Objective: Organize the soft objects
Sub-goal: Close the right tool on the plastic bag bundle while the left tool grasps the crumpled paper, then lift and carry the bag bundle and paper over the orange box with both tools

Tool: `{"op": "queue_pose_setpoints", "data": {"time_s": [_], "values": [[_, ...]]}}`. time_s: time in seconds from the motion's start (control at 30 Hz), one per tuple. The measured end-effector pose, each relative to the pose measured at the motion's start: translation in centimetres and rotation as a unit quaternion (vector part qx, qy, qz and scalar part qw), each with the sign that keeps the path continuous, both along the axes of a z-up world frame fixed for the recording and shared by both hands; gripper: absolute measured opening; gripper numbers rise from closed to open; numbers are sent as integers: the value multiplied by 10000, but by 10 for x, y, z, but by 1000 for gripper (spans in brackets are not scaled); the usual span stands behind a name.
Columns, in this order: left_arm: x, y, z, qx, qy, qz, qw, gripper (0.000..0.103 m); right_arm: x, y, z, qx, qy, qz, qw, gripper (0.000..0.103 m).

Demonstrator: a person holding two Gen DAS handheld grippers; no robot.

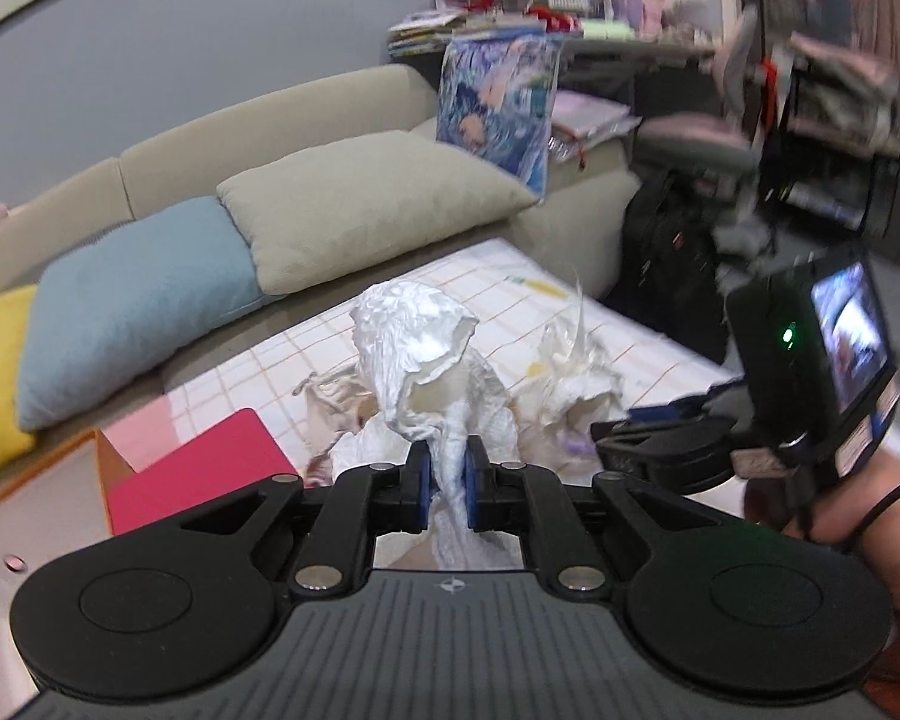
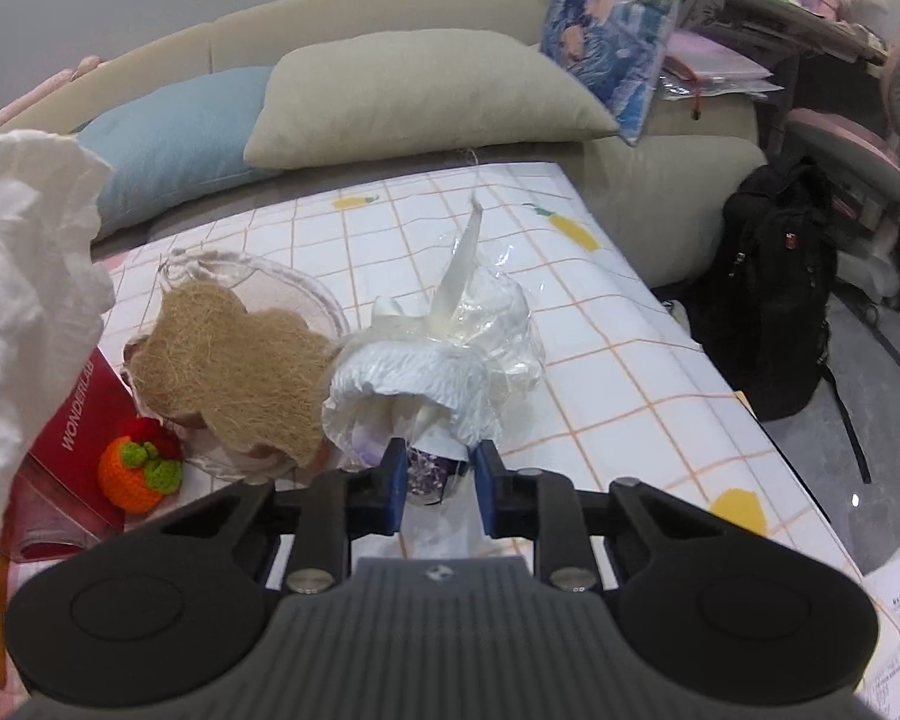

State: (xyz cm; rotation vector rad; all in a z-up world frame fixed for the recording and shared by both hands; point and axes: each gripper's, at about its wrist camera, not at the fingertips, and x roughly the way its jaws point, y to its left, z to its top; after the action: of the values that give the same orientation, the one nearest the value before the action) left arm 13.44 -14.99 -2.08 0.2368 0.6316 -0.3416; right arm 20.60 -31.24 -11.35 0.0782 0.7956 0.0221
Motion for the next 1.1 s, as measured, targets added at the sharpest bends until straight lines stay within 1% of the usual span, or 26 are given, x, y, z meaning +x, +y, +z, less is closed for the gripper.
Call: {"op": "queue_pose_setpoints", "data": {"time_s": [0.17, 0.3, 0.37, 0.5, 0.6, 0.73, 0.9, 1.03, 1.1], "values": [[-17, 11, 10, -375, -38, -30, 9993, 12, -24, 0, 22, 44, -169, -116, 9998, 21], [-30, 23, 13, -696, 165, -87, 9974, 12, -53, 9, 37, 130, -201, -68, 9997, 21], [-38, 29, 12, -768, 242, -132, 9967, 12, -68, 15, 42, 178, -206, 10, 9996, 21], [-53, 41, 7, -898, 415, -151, 9950, 12, -96, 27, 53, 120, -211, 158, 9996, 21], [-64, 52, 5, -1057, 605, -147, 9924, 12, -113, 32, 57, 184, -115, 216, 9995, 21], [-75, 65, 1, -1194, 795, -65, 9896, 12, -130, 39, 56, 296, 167, 337, 9989, 21], [-84, 78, -3, -1423, 1104, -60, 9836, 12, -145, 53, 58, 158, 353, 556, 9977, 21], [-92, 88, -5, -1473, 1143, 22, 9825, 12, -155, 62, 60, -11, 467, 700, 9965, 21], [-95, 95, -5, -1564, 1196, 73, 9804, 12, -159, 66, 61, -70, 505, 745, 9959, 21]]}}
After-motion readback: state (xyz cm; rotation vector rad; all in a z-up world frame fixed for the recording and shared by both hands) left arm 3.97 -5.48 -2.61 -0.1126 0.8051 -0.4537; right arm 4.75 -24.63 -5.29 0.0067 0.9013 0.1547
